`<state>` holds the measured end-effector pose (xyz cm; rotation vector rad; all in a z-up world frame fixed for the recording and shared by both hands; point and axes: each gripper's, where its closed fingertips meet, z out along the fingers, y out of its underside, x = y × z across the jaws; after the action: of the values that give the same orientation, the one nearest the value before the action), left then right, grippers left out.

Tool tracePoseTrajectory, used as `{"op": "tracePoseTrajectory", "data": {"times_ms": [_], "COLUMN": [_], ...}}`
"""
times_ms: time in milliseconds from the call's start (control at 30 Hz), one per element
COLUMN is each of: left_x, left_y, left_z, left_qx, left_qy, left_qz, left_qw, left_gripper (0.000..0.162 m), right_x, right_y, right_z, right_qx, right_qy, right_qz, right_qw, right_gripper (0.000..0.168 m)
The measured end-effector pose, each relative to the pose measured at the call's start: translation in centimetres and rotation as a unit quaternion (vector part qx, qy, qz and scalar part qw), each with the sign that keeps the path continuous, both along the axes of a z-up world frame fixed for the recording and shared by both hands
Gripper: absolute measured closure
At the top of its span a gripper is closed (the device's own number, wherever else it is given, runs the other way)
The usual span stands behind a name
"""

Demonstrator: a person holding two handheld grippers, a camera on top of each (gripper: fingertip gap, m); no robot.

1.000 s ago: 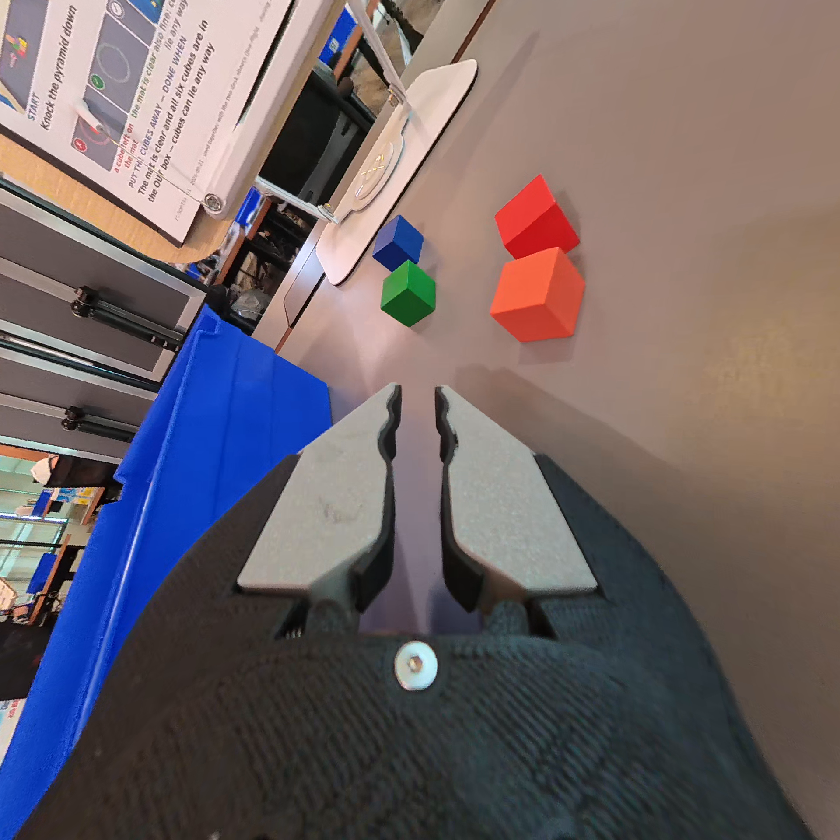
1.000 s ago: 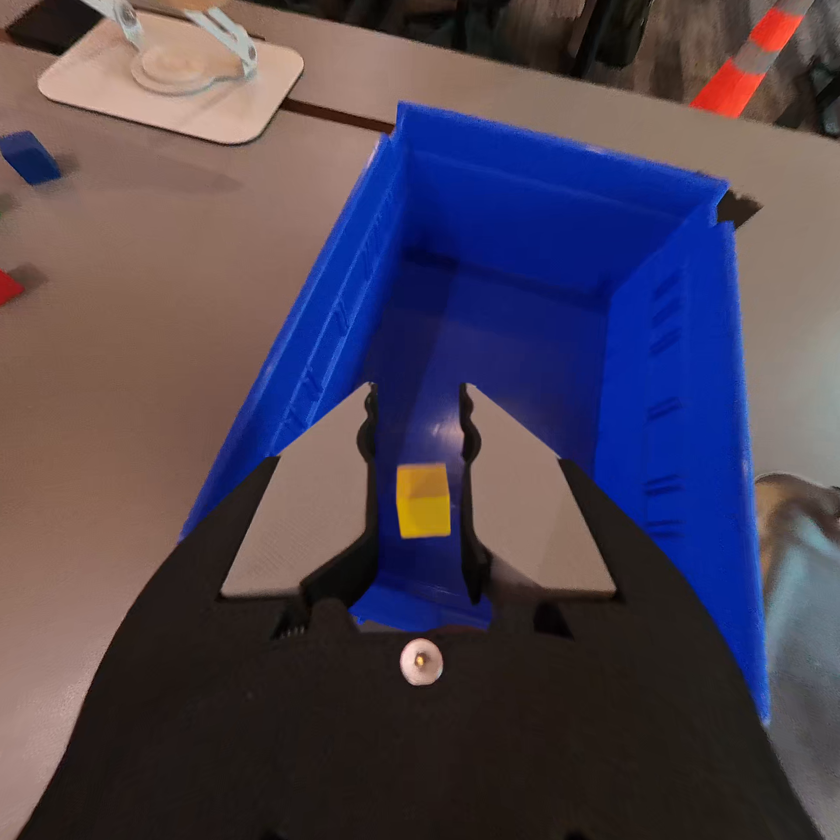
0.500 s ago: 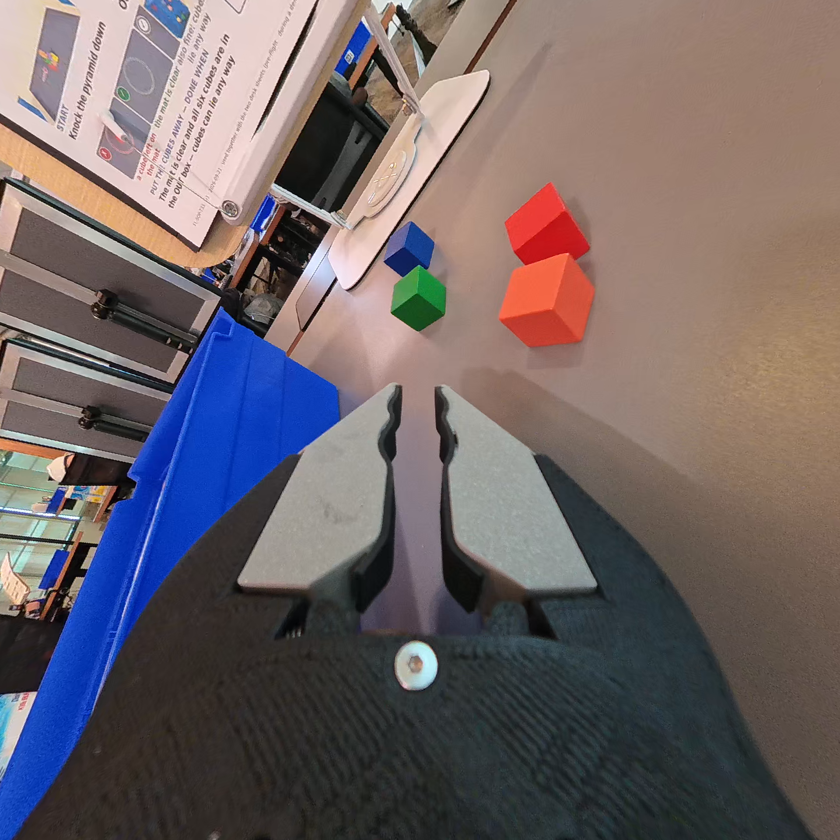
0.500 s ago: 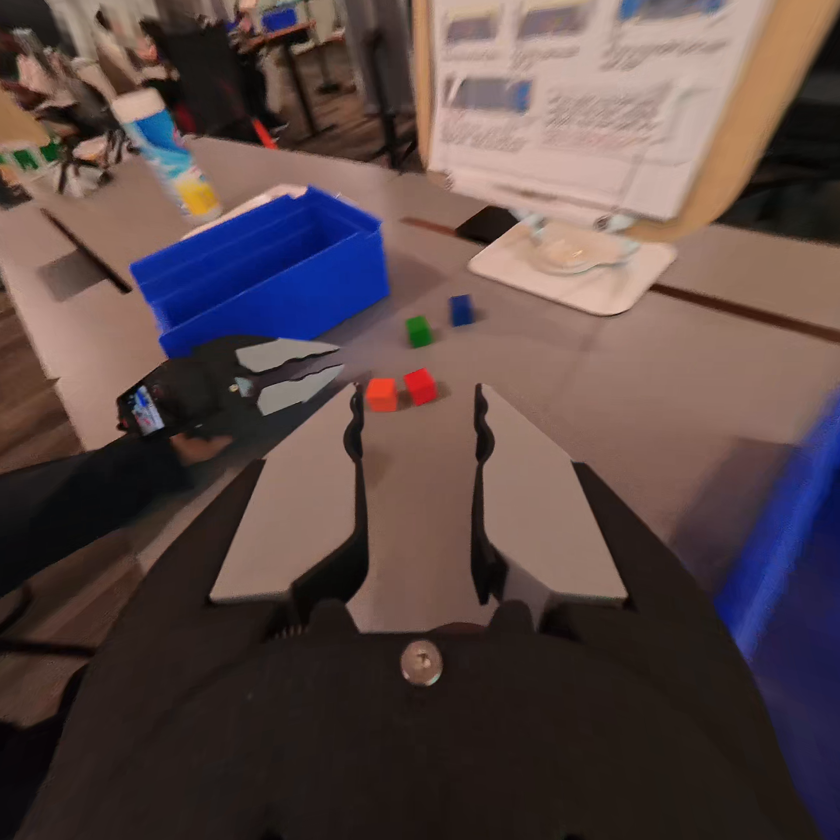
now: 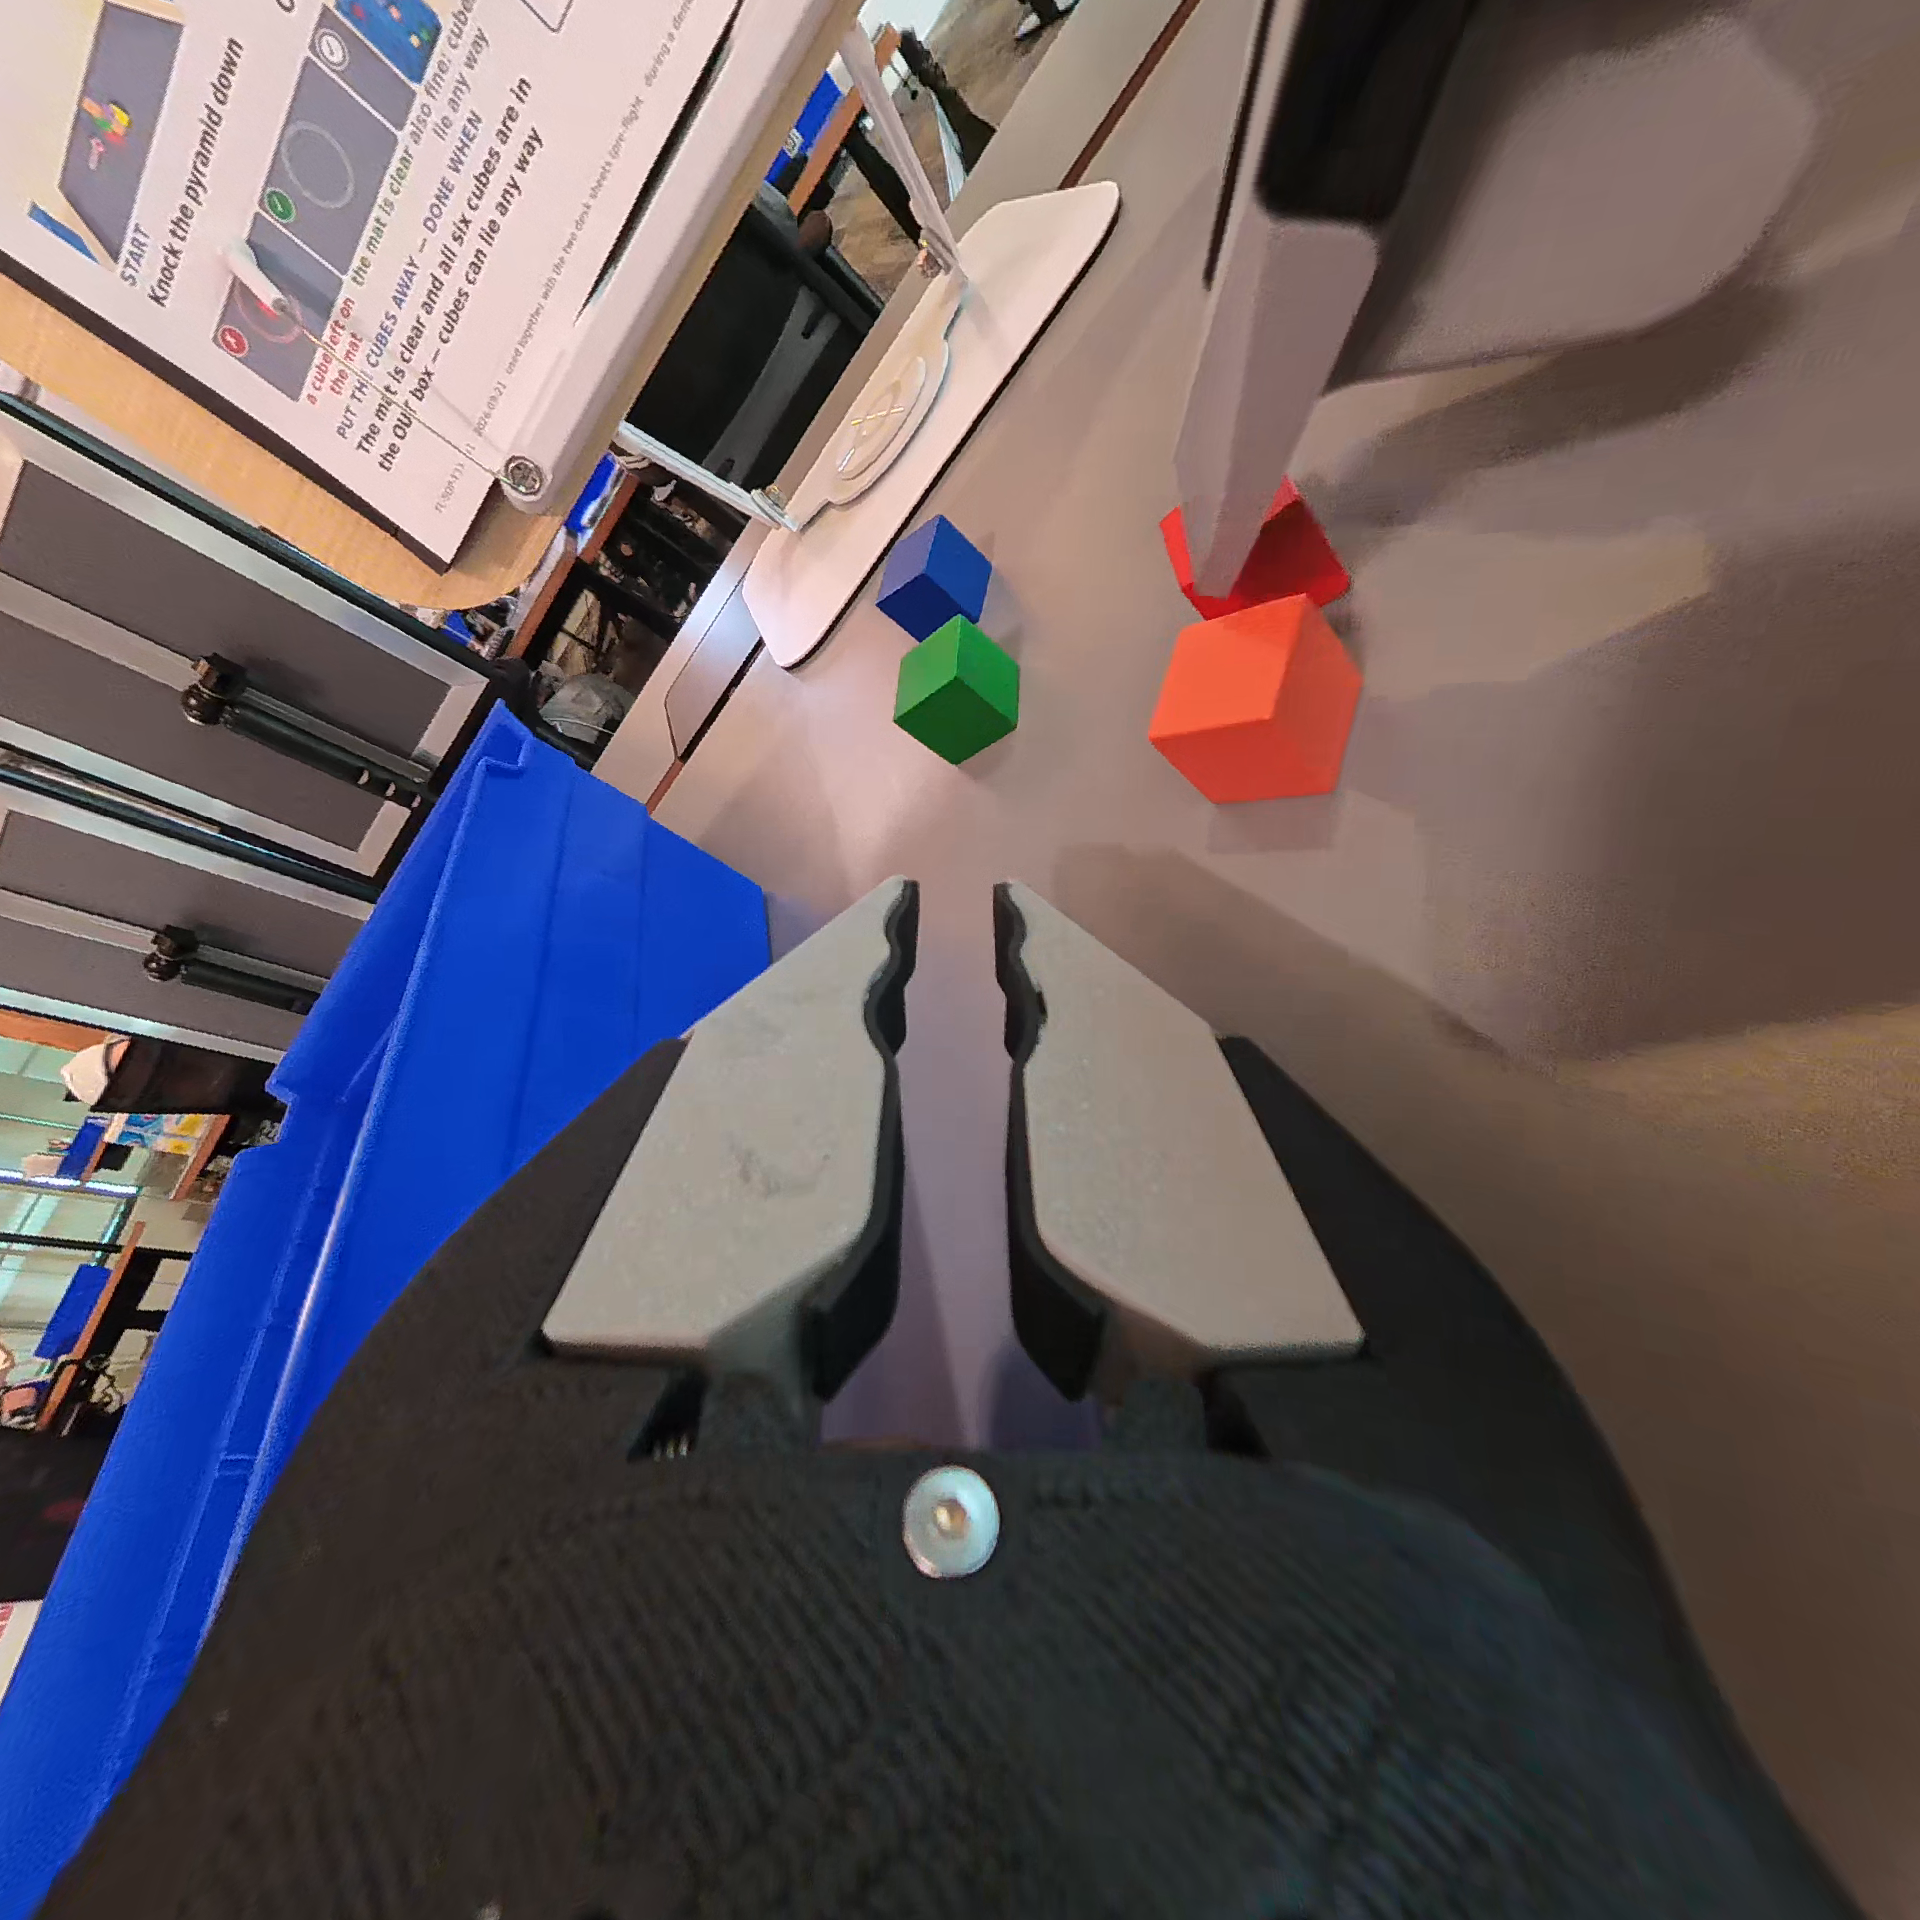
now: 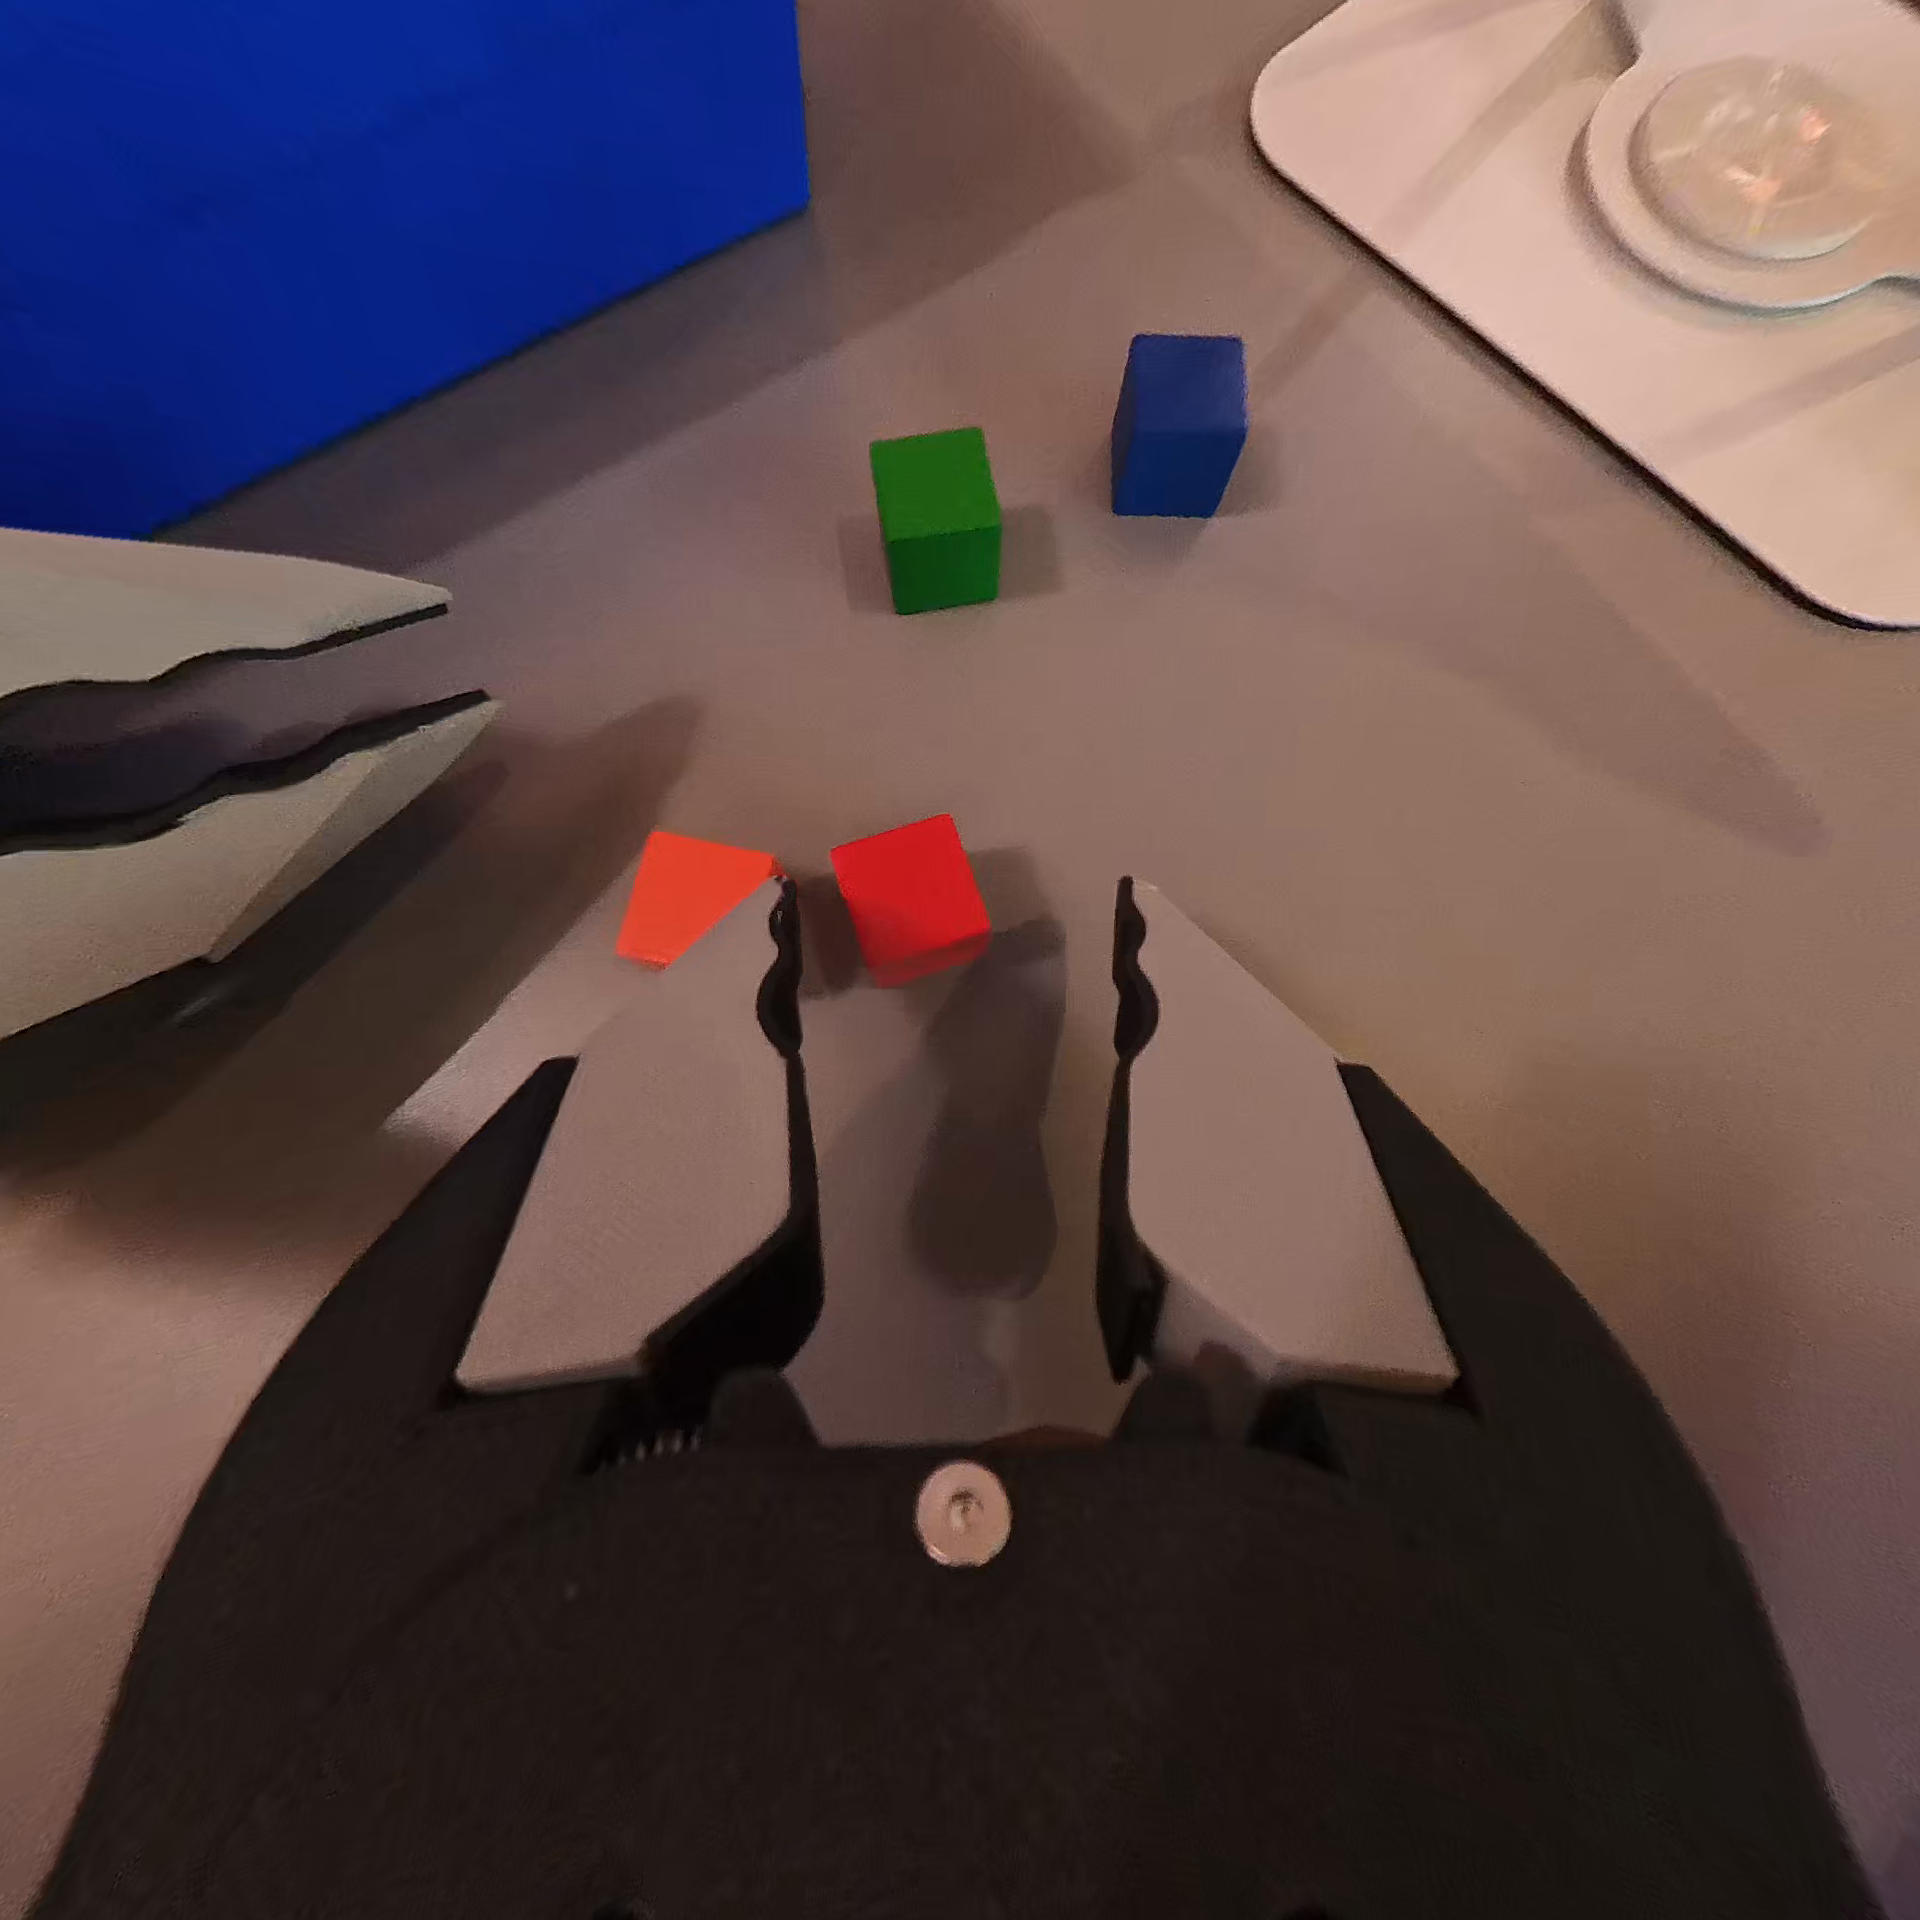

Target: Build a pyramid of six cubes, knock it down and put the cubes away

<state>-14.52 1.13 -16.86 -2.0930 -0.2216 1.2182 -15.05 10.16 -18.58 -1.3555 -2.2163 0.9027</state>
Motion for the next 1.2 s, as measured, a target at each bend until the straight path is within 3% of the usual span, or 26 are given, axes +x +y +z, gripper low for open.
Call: {"op": "tracePoseTrajectory", "data": {"times_ms": [67, 100, 300, 400, 533, 700, 833, 1000, 1067, 1200], "left_x": [-0.1, 0.0, 0.1, 0.1, 0.2, 0.3, 0.7, 0.7, 0.7, 0.6], "left_y": [0.0, 0.0, 0.0, 0.1, 0.2, 0.3, 0.8, 0.8, 0.8, 0.7], "left_z": [-0.1, 0.0, 0.2, -0.2, -0.2, -0.5, -1.3, -1.2, -1.2, -0.8], "left_qx": [-0.001, 0.000, 0.008, -0.008, -0.010, -0.026, -0.066, -0.060, -0.061, -0.043], "left_qy": [-0.002, -0.002, -0.002, -0.001, 0.003, 0.010, 0.026, 0.023, 0.022, 0.019], "left_qz": [0.000, 0.000, -0.004, -0.003, -0.005, -0.007, -0.015, -0.016, -0.016, -0.016], "left_qw": [1.000, 1.000, 1.000, 1.000, 1.000, 1.000, 0.997, 0.998, 0.998, 0.999], "left_gripper": [0.150, 0.150, 0.150, 0.150, 0.150, 0.149, 0.148, 0.148, 0.148, 0.148], "right_x": [0.0, 0.0, 0.9, 2.7, 6.5, 11.2, 14.2, 17.2, 17.5, 16.0], "right_y": [-0.6, -0.6, 0.1, 1.2, 4.3, 12.6, 21.0, 28.2, 28.7, 23.8], "right_z": [-1.4, -1.9, 0.3, 3.8, 10.7, 17.6, 16.3, 8.5, 7.8, 12.3], "right_qx": [0.012, 0.023, 0.052, 0.054, 0.039, 0.031, 0.049, 0.067, 0.055, 0.006], "right_qy": [-0.028, -0.034, 0.028, 0.072, 0.138, 0.205, 0.174, 0.061, 0.056, 0.140], "right_qz": [0.028, 0.035, 0.028, 0.016, -0.009, -0.090, -0.169, -0.241, -0.254, -0.204], "right_qw": [0.999, 0.999, 0.998, 0.996, 0.990, 0.974, 0.969, 0.966, 0.964, 0.969], "right_gripper": [0.122, 0.141, 0.143, 0.143, 0.143, 0.143, 0.143, 0.141, 0.126, 0.126]}}
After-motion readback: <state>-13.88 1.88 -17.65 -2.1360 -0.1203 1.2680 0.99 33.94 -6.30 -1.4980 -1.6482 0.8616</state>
